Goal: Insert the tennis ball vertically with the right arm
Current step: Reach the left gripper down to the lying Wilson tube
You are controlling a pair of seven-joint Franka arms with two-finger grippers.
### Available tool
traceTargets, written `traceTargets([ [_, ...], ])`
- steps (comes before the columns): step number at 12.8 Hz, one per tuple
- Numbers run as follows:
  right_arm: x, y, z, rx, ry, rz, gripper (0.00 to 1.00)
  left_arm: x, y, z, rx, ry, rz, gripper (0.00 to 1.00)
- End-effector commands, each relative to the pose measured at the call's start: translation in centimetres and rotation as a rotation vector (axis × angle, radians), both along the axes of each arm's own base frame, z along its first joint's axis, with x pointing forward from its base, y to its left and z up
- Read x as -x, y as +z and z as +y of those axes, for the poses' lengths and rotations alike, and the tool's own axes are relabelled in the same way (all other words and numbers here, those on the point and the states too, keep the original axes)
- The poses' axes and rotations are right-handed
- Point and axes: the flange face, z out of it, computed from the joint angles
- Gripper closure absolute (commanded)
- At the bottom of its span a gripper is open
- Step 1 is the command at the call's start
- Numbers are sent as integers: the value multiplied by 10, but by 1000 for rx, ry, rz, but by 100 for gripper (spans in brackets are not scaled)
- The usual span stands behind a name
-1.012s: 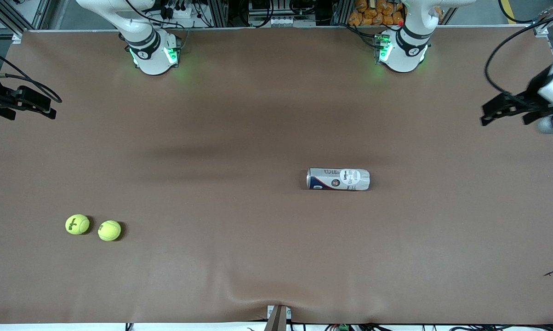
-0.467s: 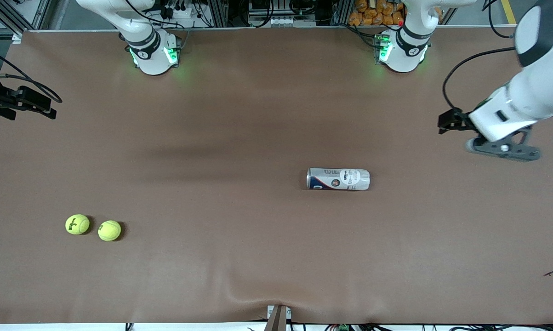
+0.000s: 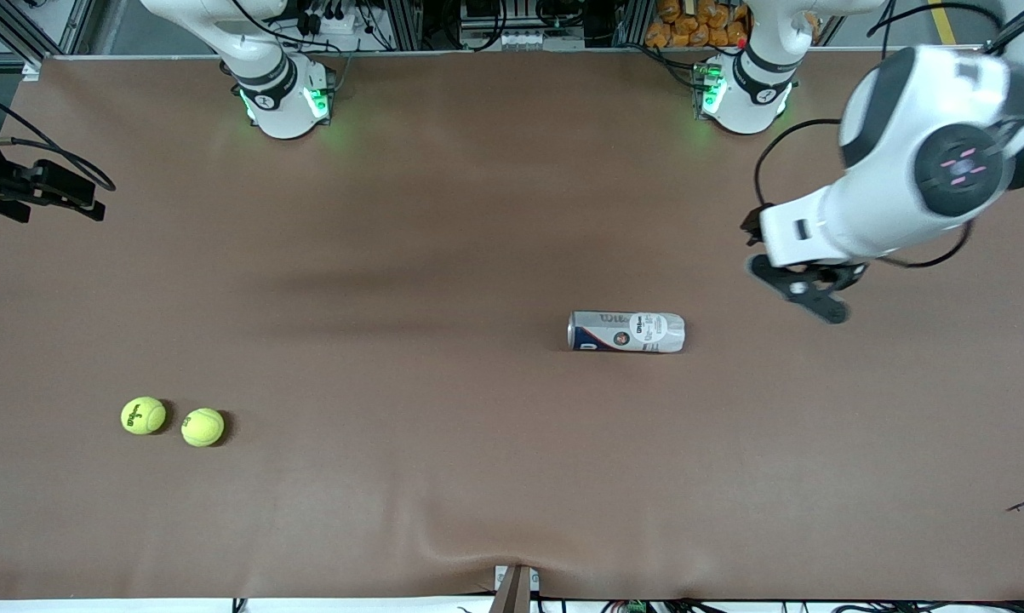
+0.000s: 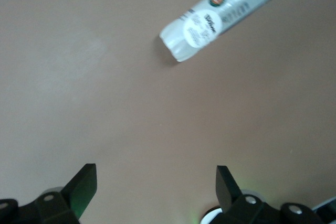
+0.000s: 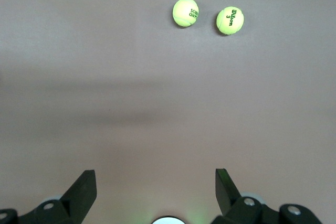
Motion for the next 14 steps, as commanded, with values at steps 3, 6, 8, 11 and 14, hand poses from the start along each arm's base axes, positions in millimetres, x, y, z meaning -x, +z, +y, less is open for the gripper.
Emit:
traceTargets([
  [3,3,0,-2,13,11,8,0,-19,-48,-36,52,-412,1,0],
  [6,3,0,-4,15,7,7,0,-29,-82,-48,109,-608,5,0],
  [8,3,-1,-3,14,-3,10,0,-29,-100,-66,137,-729,2,0],
  [11,1,-2,-5,16,-6,4,0,-25,-135,-76,163,-814,4,0],
  [14,-2,-2,-12,17,-18,-16,0,-14,-172,-87,174,-837,-31,0],
])
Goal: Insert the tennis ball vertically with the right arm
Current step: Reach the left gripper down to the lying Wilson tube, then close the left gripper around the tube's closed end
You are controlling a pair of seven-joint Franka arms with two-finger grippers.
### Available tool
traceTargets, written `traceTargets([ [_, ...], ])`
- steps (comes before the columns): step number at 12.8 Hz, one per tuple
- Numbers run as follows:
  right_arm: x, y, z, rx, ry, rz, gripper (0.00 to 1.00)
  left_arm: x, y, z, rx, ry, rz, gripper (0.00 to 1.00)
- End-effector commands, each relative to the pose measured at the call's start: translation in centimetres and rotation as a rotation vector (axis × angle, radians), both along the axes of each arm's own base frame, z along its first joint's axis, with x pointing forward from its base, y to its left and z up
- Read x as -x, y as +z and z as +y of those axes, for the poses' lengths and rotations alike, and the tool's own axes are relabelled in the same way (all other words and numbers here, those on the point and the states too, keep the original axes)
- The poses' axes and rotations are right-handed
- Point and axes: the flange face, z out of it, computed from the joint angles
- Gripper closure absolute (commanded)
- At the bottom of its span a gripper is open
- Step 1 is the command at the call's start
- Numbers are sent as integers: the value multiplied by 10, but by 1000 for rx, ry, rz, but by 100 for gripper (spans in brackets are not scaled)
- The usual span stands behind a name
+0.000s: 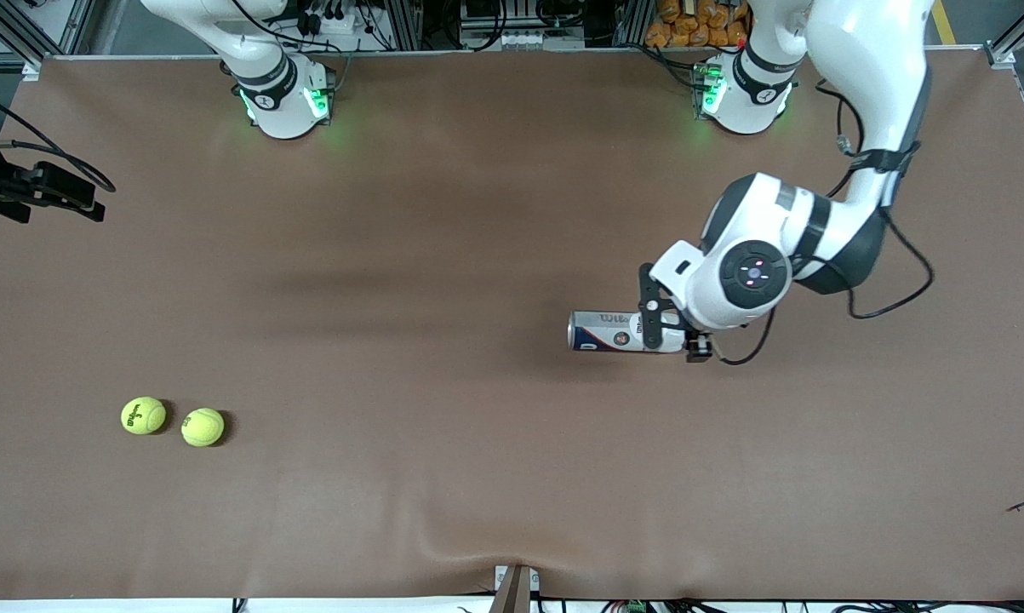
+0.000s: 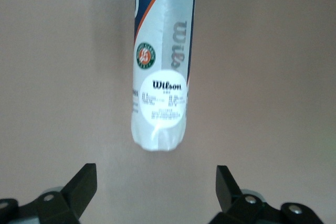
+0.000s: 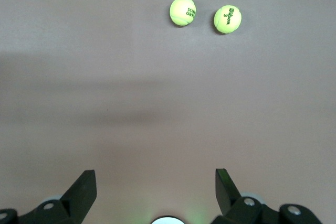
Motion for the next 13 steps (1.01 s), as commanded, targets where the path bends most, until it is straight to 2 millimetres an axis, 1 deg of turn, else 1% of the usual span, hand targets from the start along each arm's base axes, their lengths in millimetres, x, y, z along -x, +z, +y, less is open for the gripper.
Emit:
traceTargets([
  [1,-2,-1,-5,13,-5,-10,0,11,-25,-5,12,-34,-40,0],
  [2,-2,-1,-2,13,-2,-10,0,14,-29,-11,15,-31,-48,0],
  [4,-5,3,-1,14,-2,-39,0,25,-37,-33,-6,-29,-48,0],
  [5,-8,4,-2,16,-8,-60,0,32,-40,-44,-36,-34,-63,0],
  [7,-13,2,-5,17,-15,-84,0,40,-51,-59,-86,-37,-82,0],
  [8,-15,0,-6,17,-15,-84,0,41,-55,-62,-89,-43,-81,0],
  [10,-16,0,-8,18,-20,-88,0,40,-72,-66,-78,-52,-90,0],
  [11,-16,-1,-7,17,-17,-84,0,40,-77,-68,-96,-76,-108,0],
  [12,-14,-2,-6,17,-15,-78,0,40,-81,-70,-116,-94,-128,0],
  [13,-14,-3,-7,18,-17,-76,0,39,-83,-71,-120,-77,-137,0],
])
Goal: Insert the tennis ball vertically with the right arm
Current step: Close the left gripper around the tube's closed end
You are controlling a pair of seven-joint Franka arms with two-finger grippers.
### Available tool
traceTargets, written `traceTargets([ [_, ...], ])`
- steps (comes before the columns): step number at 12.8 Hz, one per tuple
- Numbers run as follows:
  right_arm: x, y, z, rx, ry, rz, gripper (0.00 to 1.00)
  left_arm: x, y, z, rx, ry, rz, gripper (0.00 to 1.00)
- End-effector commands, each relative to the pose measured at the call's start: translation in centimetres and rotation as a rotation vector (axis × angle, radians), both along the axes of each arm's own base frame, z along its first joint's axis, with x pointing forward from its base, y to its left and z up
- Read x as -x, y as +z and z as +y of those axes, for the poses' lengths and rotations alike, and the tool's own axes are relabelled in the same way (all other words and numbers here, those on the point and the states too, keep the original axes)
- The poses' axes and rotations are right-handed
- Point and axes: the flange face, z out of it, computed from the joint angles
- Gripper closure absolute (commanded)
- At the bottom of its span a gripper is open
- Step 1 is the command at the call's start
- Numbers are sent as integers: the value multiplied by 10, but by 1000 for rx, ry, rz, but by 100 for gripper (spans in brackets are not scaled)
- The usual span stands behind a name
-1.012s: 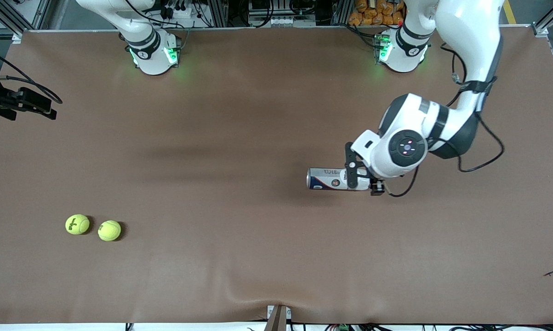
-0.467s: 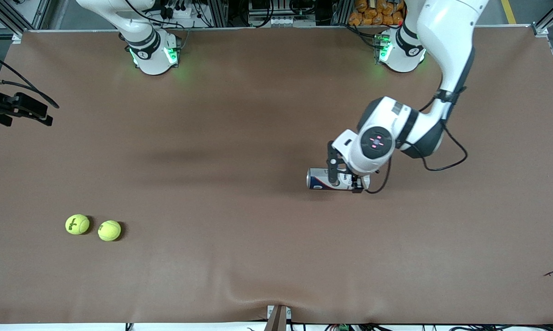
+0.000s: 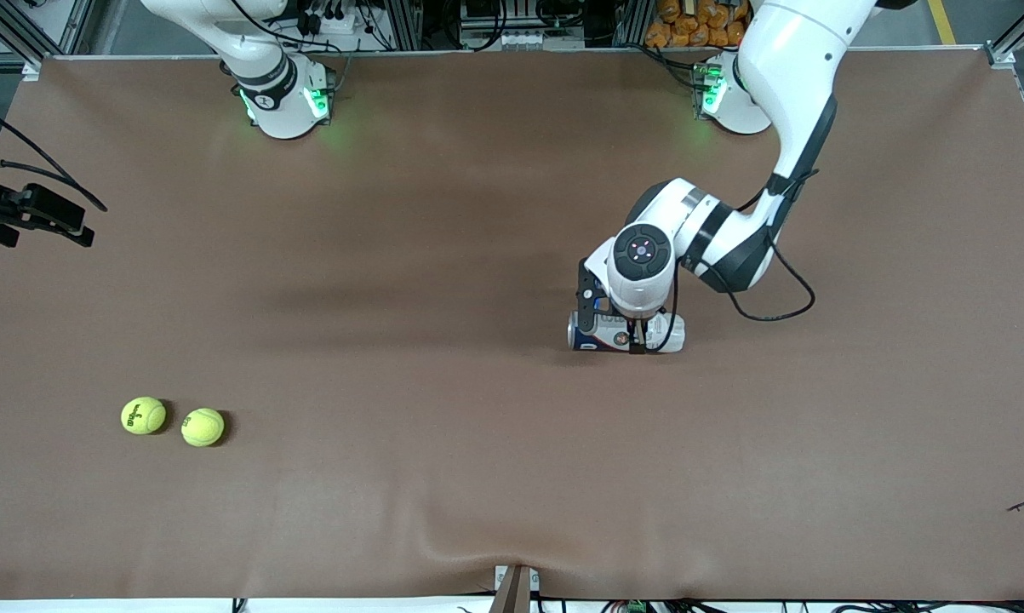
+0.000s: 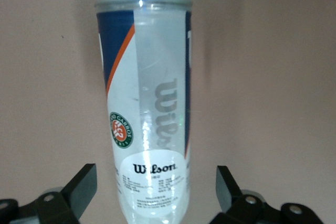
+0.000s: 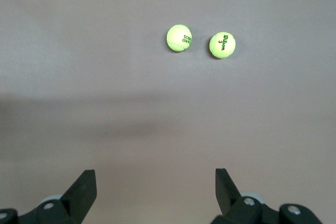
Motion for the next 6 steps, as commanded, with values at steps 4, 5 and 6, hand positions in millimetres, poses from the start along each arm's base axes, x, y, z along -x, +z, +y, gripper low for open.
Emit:
traceTargets([
  [4,-7,-2,-21,10,-41,-44,0,-1,-15,-7,-15,1,-42,0],
  [5,-7,-1,-21,13,-41,-48,0,-1,-15,-9,-8,-2,-48,0],
  [6,-6,-1,-21,13,-41,-47,0,2,-18,-13,-9,-4,-48,0],
])
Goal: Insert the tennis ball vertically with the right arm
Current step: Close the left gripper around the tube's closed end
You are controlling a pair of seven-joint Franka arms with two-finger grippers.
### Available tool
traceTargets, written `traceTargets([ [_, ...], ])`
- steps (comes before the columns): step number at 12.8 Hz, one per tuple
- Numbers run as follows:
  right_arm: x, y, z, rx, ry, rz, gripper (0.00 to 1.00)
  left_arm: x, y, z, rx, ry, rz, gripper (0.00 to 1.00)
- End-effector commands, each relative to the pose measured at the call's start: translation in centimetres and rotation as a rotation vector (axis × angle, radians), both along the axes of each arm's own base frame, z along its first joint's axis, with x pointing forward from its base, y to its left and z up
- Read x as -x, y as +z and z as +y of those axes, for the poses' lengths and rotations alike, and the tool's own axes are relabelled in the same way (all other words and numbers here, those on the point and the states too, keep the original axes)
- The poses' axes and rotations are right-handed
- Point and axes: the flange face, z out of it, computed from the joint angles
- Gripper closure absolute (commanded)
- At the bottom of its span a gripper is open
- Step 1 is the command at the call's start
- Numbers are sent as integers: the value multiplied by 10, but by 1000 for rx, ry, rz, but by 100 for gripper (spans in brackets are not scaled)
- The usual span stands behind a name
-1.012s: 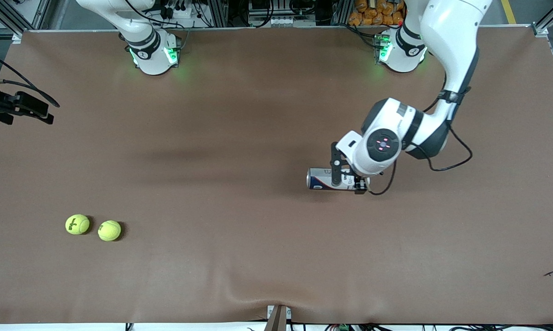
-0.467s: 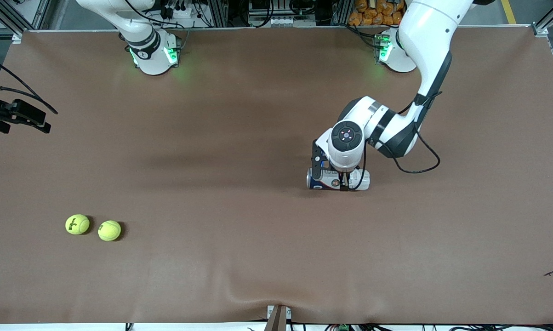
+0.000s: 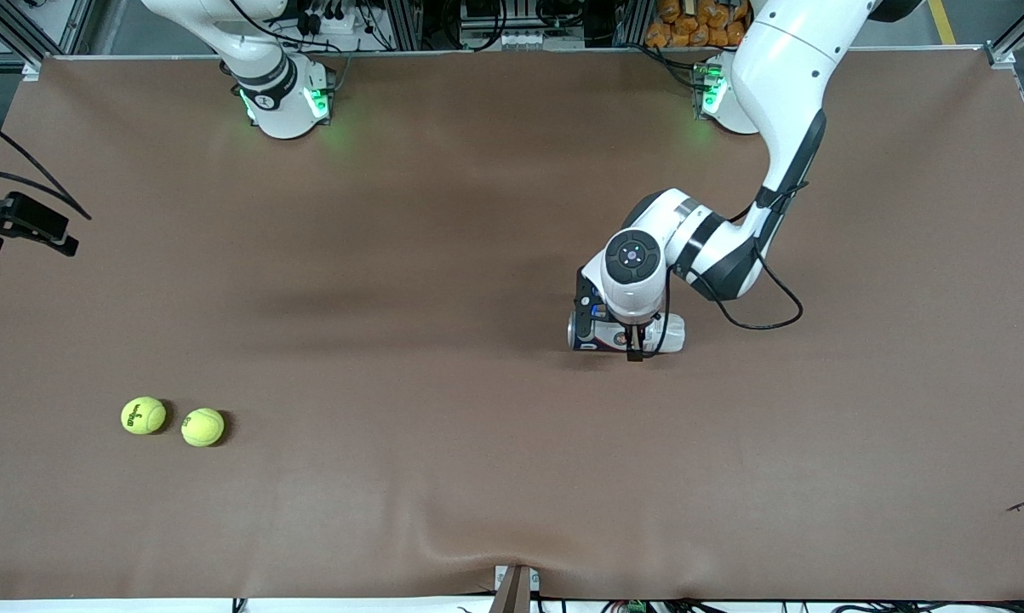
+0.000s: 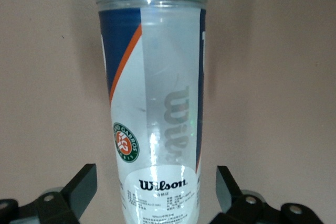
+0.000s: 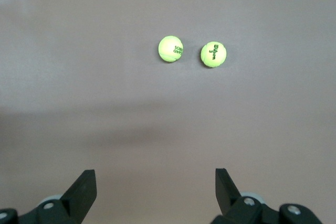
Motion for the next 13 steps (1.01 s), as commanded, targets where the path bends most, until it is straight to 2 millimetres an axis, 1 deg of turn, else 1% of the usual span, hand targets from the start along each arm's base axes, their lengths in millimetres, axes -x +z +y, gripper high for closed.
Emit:
traceTargets([
  [1,1,1,-5,11,-11,-7,0,1,-7,-10,-5,-10,-32,0],
  [2,1,1,-11,11,-20,-10,0,2,-13,-15,-7,-24,-52,0],
  [4,-2,1,-13,11,-25,-23,0,2,-22,-16,-35,-16,-84,0],
  [5,-3,1,-13,12,-24,-30,0,9,-29,-22,-44,-17,-84,0],
  [7,-5,-2,-13,12,-24,-30,0,13,-42,-26,-55,-36,-85,0],
  [8,-9,-8,-12,12,-24,-25,0,15,-45,-28,-50,-45,-94,0],
  [10,-14,-8,-12,14,-21,-49,0,18,-48,-32,-50,-30,-102,0],
  [11,-15,-8,-14,17,-24,-60,0,20,-48,-35,-54,-44,-107,3],
  [12,-18,-12,-13,15,-23,-59,0,20,-47,-34,-59,-51,-111,23],
  [13,-17,-13,-10,14,-18,-51,0,19,-45,-34,-61,-57,-114,29],
])
